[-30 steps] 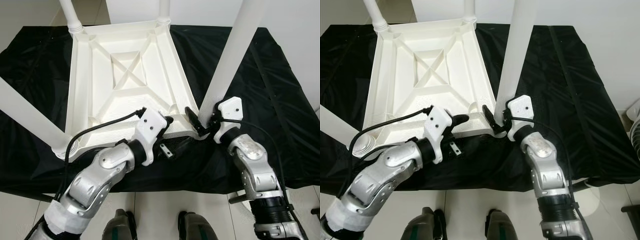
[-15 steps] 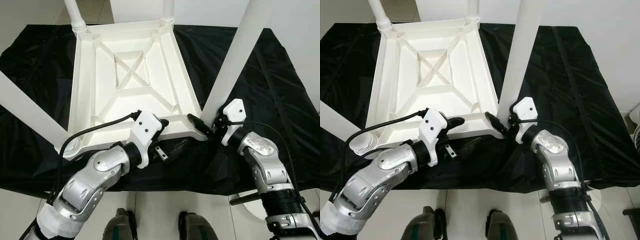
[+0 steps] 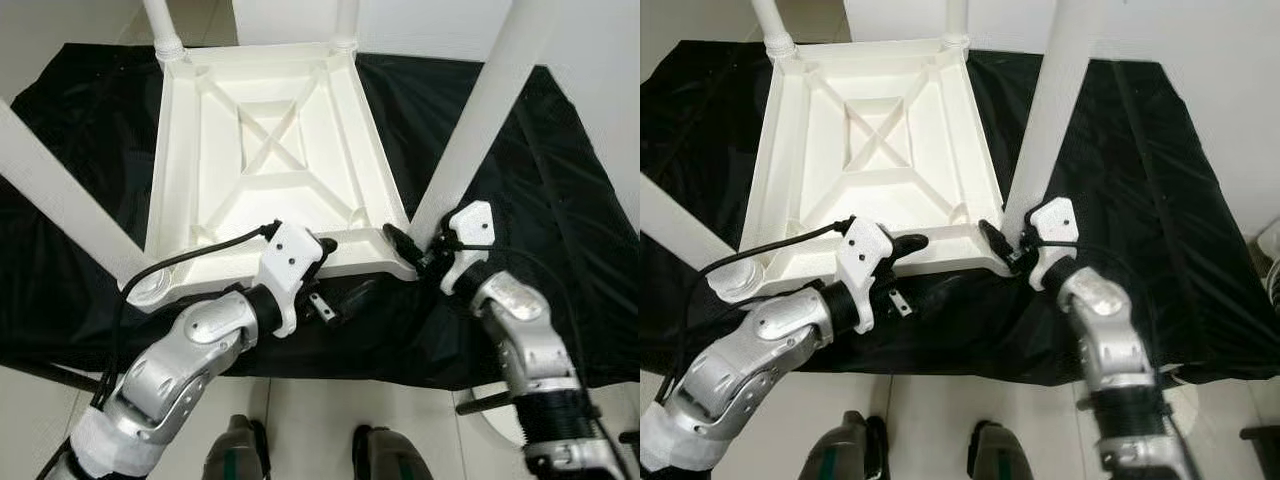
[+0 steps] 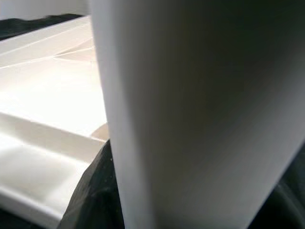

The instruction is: Building children table

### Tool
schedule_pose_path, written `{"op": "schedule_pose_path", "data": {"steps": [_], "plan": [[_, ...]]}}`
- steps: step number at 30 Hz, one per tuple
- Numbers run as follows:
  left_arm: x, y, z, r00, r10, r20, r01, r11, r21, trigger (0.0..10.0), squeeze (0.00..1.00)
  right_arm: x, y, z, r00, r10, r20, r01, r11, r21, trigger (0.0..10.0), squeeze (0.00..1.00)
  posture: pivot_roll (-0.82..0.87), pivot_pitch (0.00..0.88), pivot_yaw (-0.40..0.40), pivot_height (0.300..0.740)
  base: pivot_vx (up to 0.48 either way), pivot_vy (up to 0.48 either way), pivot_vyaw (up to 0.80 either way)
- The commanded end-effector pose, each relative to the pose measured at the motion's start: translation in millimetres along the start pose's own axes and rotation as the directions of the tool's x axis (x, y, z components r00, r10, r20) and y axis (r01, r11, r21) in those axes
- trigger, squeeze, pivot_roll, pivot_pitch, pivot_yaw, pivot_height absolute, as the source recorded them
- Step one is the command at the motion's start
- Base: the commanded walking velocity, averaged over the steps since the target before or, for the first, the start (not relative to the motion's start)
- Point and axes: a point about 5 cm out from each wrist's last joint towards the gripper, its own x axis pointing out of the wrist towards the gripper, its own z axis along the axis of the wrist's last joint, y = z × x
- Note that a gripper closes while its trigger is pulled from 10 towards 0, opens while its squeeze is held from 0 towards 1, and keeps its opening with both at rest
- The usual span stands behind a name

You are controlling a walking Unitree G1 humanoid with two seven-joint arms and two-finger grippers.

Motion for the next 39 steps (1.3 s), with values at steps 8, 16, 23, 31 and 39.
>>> {"op": "schedule_pose_path", "data": {"steps": [8, 16, 23, 31, 39], "plan": [[1.8, -6.4, -3, 0.994, -0.105, 0.004, 0.106, 0.994, -0.009, 10.0, 0.0, -13.5, -18.9, -5, 0.851, -0.523, -0.049, 0.524, 0.852, -0.002, 0.0, 0.0, -0.06, 0.1, 0.0, 0.74, 0.0, 0.0, 0.0], [2.2, -5.3, -2, 0.995, -0.101, 0.008, 0.101, 0.995, -0.009, 10.0, 0.0, 2.5, 6.9, -10, 0.797, -0.599, -0.072, 0.603, 0.797, 0.043, 0.0, 0.0, -0.06, 0.084, 0.011, 0.74, 0.0, 0.0, 0.0], [2.0, -4.5, -2, 0.994, -0.106, 0.005, 0.106, 0.994, -0.003, 10.0, 0.0, 6.2, 13.2, 3, 0.861, -0.508, -0.003, 0.504, 0.854, 0.131, 10.0, 1.0, -0.06, 0.091, 0.016, 0.74, 0.0, 0.0, 0.0], [2.7, -5.6, -3, 0.994, -0.108, 0.005, 0.108, 0.994, 0.0, 10.0, 0.0, -14.8, 10.2, 12, 0.867, -0.496, 0.047, 0.49, 0.866, 0.104, 10.0, 1.0, -0.07, 0.106, 0.018, 0.74, 0.0, 0.0, 0.0], [9.4, -1.7, -6, 0.997, -0.07, -0.01, 0.07, 0.998, -0.006, 10.0, 0.0, -44.6, 16.8, 20, 0.874, -0.479, 0.084, 0.468, 0.876, 0.116, 10.0, 0.0, -0.1, 0.124, 0.031, 0.74, 0.0, 0.0, 0.0]]}}
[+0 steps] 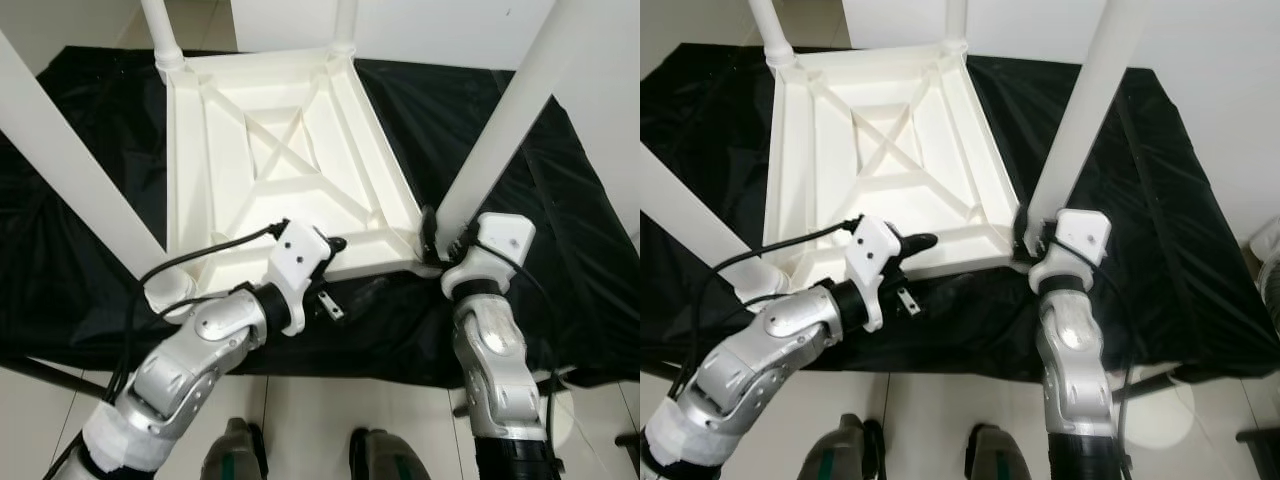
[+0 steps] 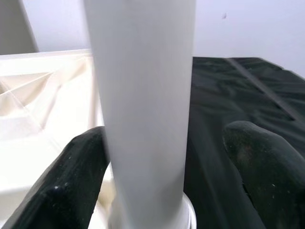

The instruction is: Building children table

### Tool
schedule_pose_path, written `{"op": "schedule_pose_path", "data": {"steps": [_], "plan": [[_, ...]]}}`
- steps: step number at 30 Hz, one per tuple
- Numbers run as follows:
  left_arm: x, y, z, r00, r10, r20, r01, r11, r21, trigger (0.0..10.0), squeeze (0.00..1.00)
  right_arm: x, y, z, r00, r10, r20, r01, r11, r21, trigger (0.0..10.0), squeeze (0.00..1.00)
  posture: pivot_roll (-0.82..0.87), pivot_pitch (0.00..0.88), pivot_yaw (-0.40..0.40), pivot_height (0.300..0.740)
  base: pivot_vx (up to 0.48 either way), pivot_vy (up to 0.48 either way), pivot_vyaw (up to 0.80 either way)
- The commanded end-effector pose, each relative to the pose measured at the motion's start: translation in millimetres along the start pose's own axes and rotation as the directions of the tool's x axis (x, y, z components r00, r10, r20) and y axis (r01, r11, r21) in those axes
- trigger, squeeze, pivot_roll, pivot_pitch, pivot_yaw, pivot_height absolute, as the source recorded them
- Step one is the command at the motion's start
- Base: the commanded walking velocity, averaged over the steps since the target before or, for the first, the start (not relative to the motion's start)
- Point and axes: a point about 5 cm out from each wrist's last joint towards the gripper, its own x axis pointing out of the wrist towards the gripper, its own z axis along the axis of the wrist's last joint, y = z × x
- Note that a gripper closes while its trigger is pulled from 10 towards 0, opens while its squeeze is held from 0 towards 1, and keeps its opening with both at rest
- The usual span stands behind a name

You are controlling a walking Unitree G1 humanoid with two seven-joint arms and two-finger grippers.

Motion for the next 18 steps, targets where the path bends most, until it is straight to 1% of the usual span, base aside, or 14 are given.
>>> {"op": "schedule_pose_path", "data": {"steps": [1, 4, 5, 6, 7, 12, 13, 14, 15, 17, 18], "plan": [[3.5, -2.5, -6, 0.998, -0.054, -0.037, 0.054, 0.998, 0.009, 10.0, 0.0, -7.7, -0.1, 6, 1.0, 0.018, 0.015, -0.019, 0.999, 0.026, 10.0, 0.0, -0.11, 0.127, 0.035, 0.74, 0.0, 0.0, 0.0], [9.5, 1.9, -11, 0.998, -0.019, -0.066, 0.022, 0.999, 0.046, 10.0, 0.0, -20.7, -4.3, 11, 0.999, 0.033, 0.026, -0.034, 0.999, 0.032, 10.0, 0.0, -0.12, 0.134, 0.046, 0.74, 0.0, 0.0, 0.0], [9.5, 1.9, -11, 0.998, -0.019, -0.066, 0.022, 0.999, 0.046, 10.0, 0.0, -20.7, -4.3, 11, 0.999, 0.033, 0.026, -0.034, 0.999, 0.032, 10.0, 0.0, -0.12, 0.134, 0.046, 0.74, 0.0, 0.0, 0.0], [11.1, 2.8, -12, 0.997, -0.017, -0.074, 0.021, 0.998, 0.054, 10.0, 0.0, -24.1, -5.8, 12, 0.999, 0.035, 0.028, -0.036, 0.999, 0.033, 10.0, 0.0, -0.12, 0.134, 0.046, 0.74, 0.0, 0.0, 0.0], [14.5, 5.8, -16, 0.994, -0.005, -0.11, 0.013, 0.997, 0.075, 10.0, 0.0, -30.0, -9.1, 15, 0.999, 0.029, 0.03, -0.031, 0.999, 0.043, 10.0, 0.0, -0.14, 0.138, 0.06, 0.74, 0.0, 0.0, 0.0], [17.1, 9.3, -22, 0.99, 0.015, -0.143, -0.004, 0.997, 0.08, 10.0, 0.0, -34.2, -11.1, 17, 0.999, 0.028, 0.028, -0.029, 0.999, 0.041, 10.0, 0.0, -0.14, 0.138, 0.06, 0.74, 0.0, 0.0, 0.0], [18.8, 14.9, -26, 0.983, 0.054, -0.177, -0.041, 0.996, 0.074, 10.0, 0.0, -36.0, -12.6, 18, 0.999, 0.021, 0.028, -0.022, 0.999, 0.037, 10.0, 0.0, -0.17, 0.142, 0.083, 0.74, 0.0, 0.0, 0.0], [18.8, 14.9, -26, 0.983, 0.054, -0.177, -0.041, 0.996, 0.074, 10.0, 0.0, -36.0, -12.6, 18, 0.999, 0.021, 0.028, -0.022, 0.999, 0.037, 10.0, 0.0, -0.17, 0.142, 0.083, 0.74, 0.0, 0.0, 0.0], [19.5, 18.7, -29, 0.976, 0.082, -0.202, -0.068, 0.995, 0.072, 10.0, 0.0, -38.5, -13.6, 19, 1.0, 0.016, 0.026, -0.017, 0.999, 0.034, 10.0, 0.0, -0.18, 0.142, 0.09, 0.74, 0.0, 0.0, 0.0], [20.4, 21.2, -31, 0.971, 0.095, -0.219, -0.078, 0.993, 0.084, 10.0, 0.0, -40.6, -15.3, 21, 1.0, 0.005, 0.027, -0.006, 0.999, 0.034, 10.0, 0.0, -0.18, 0.143, 0.094, 0.74, 0.0, 0.0, 0.0], [22.1, 26.4, -35, 0.959, 0.126, -0.253, -0.099, 0.988, 0.114, 10.0, 0.0, -45.2, -15.8, 23, 1.0, -0.001, 0.02, 0.0, 0.999, 0.034, 10.0, 0.0, -0.19, 0.153, 0.105, 0.74, 0.0, 0.0, 0.0]]}}
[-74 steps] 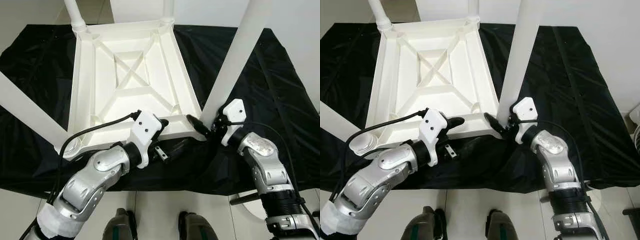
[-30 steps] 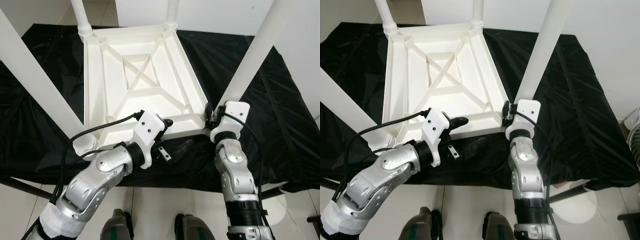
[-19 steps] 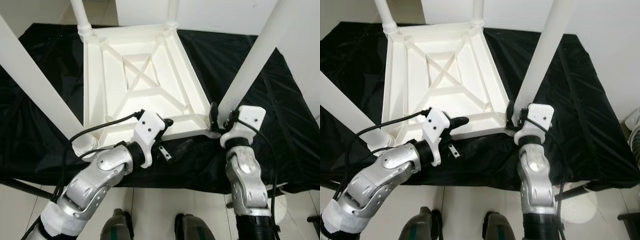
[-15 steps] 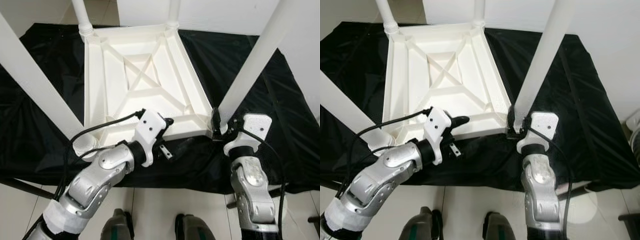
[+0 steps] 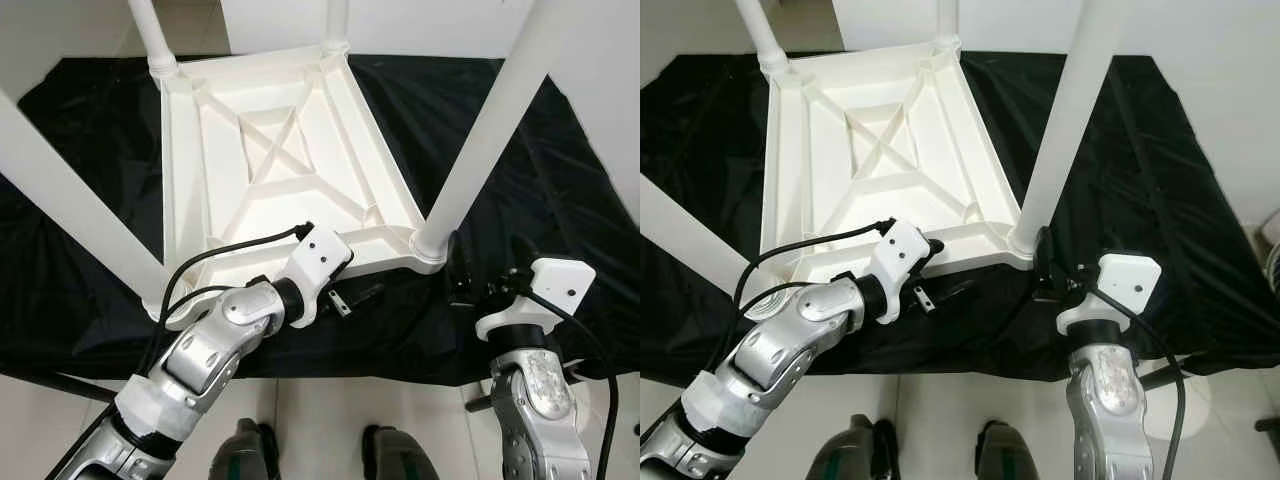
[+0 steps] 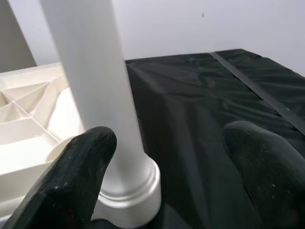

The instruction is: Building children table

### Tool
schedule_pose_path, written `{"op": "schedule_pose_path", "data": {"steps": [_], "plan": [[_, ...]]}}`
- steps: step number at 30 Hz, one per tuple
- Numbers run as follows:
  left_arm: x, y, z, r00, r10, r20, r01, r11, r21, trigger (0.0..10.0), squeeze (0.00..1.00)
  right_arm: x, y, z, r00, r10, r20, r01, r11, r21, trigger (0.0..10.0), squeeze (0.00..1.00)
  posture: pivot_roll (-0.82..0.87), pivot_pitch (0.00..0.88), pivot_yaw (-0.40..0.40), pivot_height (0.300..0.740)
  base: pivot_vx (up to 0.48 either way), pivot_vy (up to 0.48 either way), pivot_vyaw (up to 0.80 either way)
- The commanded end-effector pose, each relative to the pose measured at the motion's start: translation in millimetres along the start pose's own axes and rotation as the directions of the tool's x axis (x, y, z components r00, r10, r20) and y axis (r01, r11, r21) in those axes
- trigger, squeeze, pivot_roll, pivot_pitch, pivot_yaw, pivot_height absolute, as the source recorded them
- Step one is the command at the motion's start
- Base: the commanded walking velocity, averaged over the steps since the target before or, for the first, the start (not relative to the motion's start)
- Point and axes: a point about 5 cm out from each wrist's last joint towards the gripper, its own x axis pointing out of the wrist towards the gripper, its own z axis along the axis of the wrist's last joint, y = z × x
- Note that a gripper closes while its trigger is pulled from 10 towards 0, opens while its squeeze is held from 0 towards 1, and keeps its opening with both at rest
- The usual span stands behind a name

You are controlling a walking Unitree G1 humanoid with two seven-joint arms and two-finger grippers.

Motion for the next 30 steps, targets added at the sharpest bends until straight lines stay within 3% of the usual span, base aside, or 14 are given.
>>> {"op": "schedule_pose_path", "data": {"steps": [1, 8, 10, 14, 16, 30], "plan": [[0.6, 5.0, -8, 0.997, 0.057, -0.056, -0.057, 0.998, 0.014, 10.0, 0.0, -3.3, -0.4, 3, 1.0, -0.005, -0.003, 0.005, 1.0, 0.008, 10.0, 0.0, -0.19, 0.153, 0.105, 0.74, 0.0, 0.0, 0.0], [1.5, 21.1, -19, 0.978, 0.145, -0.15, -0.142, 0.989, 0.028, 10.0, 0.0, -9.2, -2.9, 5, 1.0, -0.016, -0.009, 0.016, 1.0, 0.003, 10.0, 0.0, -0.2, 0.171, 0.119, 0.74, 0.0, 0.0, 0.0], [0.7, 29.6, -24, 0.961, 0.19, -0.199, -0.193, 0.981, 0.002, 10.0, 0.0, -11.2, -5.3, 6, 0.999, -0.032, -0.014, 0.032, 0.999, -0.003, 10.0, 0.0, -0.2, 0.179, 0.126, 0.74, 0.0, 0.0, 0.0], [0.2, 32.9, -25, 0.955, 0.208, -0.212, -0.217, 0.976, -0.019, 10.0, 0.0, -11.3, -5.6, 6, 0.999, -0.037, -0.015, 0.037, 0.999, -0.006, 10.0, 0.0, -0.2, 0.187, 0.129, 0.74, 0.0, 0.0, 0.0], [-1.5, 37.3, -27, 0.942, 0.248, -0.225, -0.262, 0.965, -0.033, 0.0, 0.0, -10.5, -7.6, 7, 0.998, -0.06, -0.008, 0.06, 0.998, -0.007, 10.0, 0.0, -0.2, 0.193, 0.13, 0.74, 0.0, 0.0, 0.0], [0.4, 38.4, -28, 0.921, 0.317, -0.227, -0.335, 0.941, -0.045, 0.0, 0.0, -7.5, -8.7, 12, 0.998, -0.064, 0.005, 0.064, 0.998, -0.011, 10.0, 0.0, -0.21, 0.191, 0.128, 0.74, 0.0, 0.0, 0.0]]}}
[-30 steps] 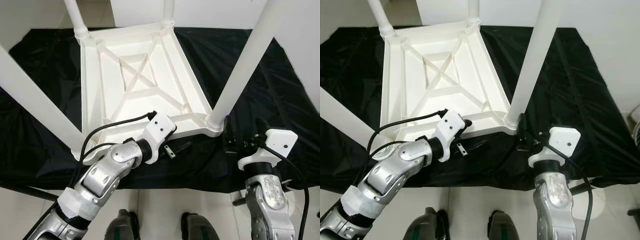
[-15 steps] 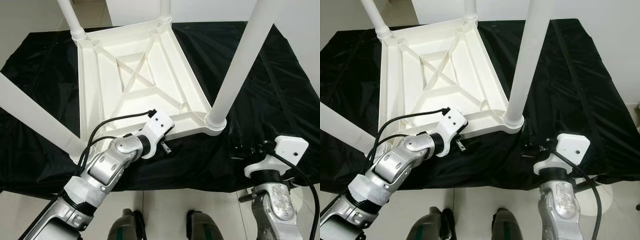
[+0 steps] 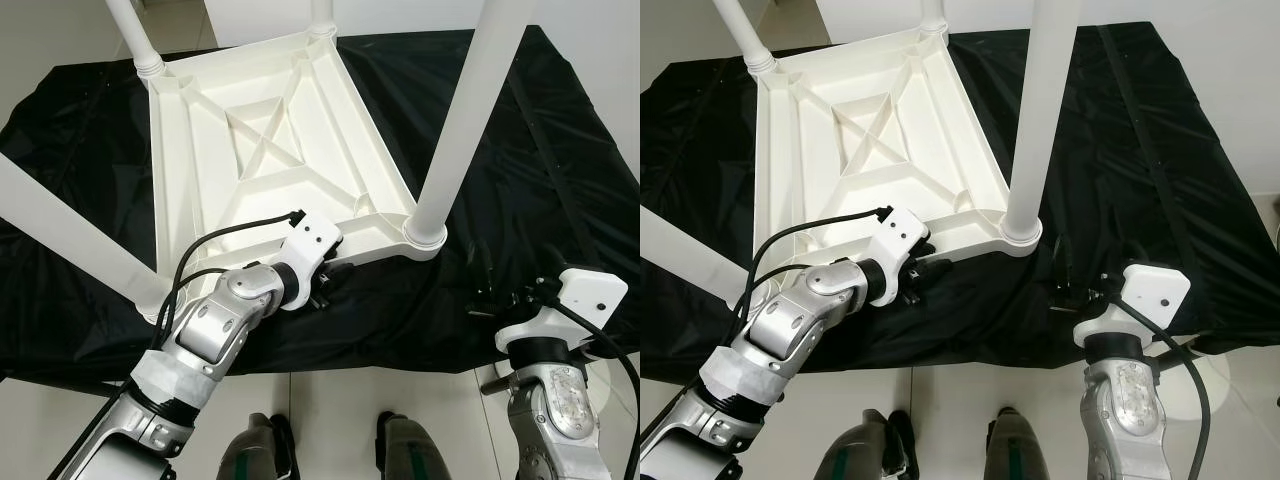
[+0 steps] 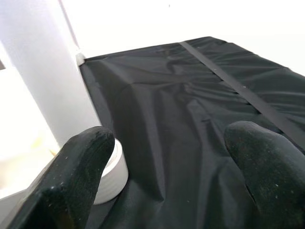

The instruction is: Building children table

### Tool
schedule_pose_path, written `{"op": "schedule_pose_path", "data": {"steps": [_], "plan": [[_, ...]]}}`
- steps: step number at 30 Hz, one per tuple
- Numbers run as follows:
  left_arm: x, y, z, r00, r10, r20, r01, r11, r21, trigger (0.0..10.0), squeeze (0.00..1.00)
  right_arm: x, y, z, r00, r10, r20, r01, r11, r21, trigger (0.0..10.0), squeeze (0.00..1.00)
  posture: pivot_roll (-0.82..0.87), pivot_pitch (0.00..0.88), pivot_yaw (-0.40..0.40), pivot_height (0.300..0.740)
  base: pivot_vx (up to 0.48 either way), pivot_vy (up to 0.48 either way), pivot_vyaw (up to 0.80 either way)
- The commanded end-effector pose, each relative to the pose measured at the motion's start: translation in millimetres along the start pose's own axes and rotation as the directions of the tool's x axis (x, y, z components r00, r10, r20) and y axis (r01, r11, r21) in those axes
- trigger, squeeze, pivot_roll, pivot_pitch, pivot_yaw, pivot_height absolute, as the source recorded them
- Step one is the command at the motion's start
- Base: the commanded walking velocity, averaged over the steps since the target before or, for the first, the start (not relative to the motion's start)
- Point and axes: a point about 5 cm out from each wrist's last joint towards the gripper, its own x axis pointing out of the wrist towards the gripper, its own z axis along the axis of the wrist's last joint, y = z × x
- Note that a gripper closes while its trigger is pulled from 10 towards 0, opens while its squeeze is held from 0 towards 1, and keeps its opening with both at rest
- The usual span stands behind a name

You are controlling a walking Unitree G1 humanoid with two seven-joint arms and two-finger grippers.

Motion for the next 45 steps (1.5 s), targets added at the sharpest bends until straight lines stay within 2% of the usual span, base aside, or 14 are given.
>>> {"op": "schedule_pose_path", "data": {"steps": [1, 12, 21, 33, 37, 44, 45], "plan": [[-5.0, 20.4, -22, 0.964, 0.246, -0.098, -0.25, 0.968, -0.026, 0.0, 0.0, -0.4, -0.7, 2, 1.0, -0.005, 0.0, 0.005, 1.0, -0.002, 10.0, 0.0, -0.21, 0.187, 0.127, 0.74, 0.0, 0.0, 0.0], [1.6, 18.4, -9, 0.951, 0.304, -0.052, -0.307, 0.951, -0.048, 0.0, 0.0, -0.1, 1.2, 3, 1.0, -0.009, 0.008, 0.009, 1.0, 0.001, 10.0, 0.0, -0.22, 0.183, 0.131, 0.74, 0.0, 0.0, 0.0], [-0.7, 15.3, -8, 0.943, 0.328, -0.05, -0.331, 0.942, -0.057, 0.0, 0.0, -0.8, 0.7, 3, 1.0, -0.014, 0.006, 0.014, 1.0, -0.002, 10.0, 0.0, -0.22, 0.184, 0.137, 0.74, 0.0, 0.0, 0.0], [-25.4, 5.6, -23, 0.944, 0.314, -0.099, -0.318, 0.947, -0.032, 0.0, 0.0, 0.0, 0.3, 2, 1.0, 0.008, -0.003, -0.008, 1.0, -0.01, 10.0, 0.0, -0.2, 0.189, 0.123, 0.74, 0.0, 0.0, 0.0], [-37.1, -4.5, -29, 0.944, 0.306, -0.122, -0.313, 0.949, -0.037, 0.0, 0.0, 2.7, 0.9, 1, 1.0, 0.031, -0.005, -0.031, 0.999, -0.013, 10.0, 0.0, -0.19, 0.189, 0.112, 0.74, 0.0, 0.0, 0.0], [-38.0, -6.9, -25, 0.953, 0.29, -0.093, -0.294, 0.955, -0.04, 0.0, 0.0, 9.0, 3.8, 0, 0.997, 0.075, -0.001, -0.075, 0.997, -0.014, 10.0, 0.0, -0.18, 0.181, 0.091, 0.74, 0.0, 0.0, 0.0], [-37.0, -8.2, -23, 0.957, 0.276, -0.086, -0.28, 0.96, -0.031, 4.6, 0.0, 10.4, 4.8, 0, 0.996, 0.087, 0.0, -0.087, 0.996, -0.015, 10.0, 0.0, -0.18, 0.178, 0.088, 0.74, 0.0, 0.0, 0.0]]}}
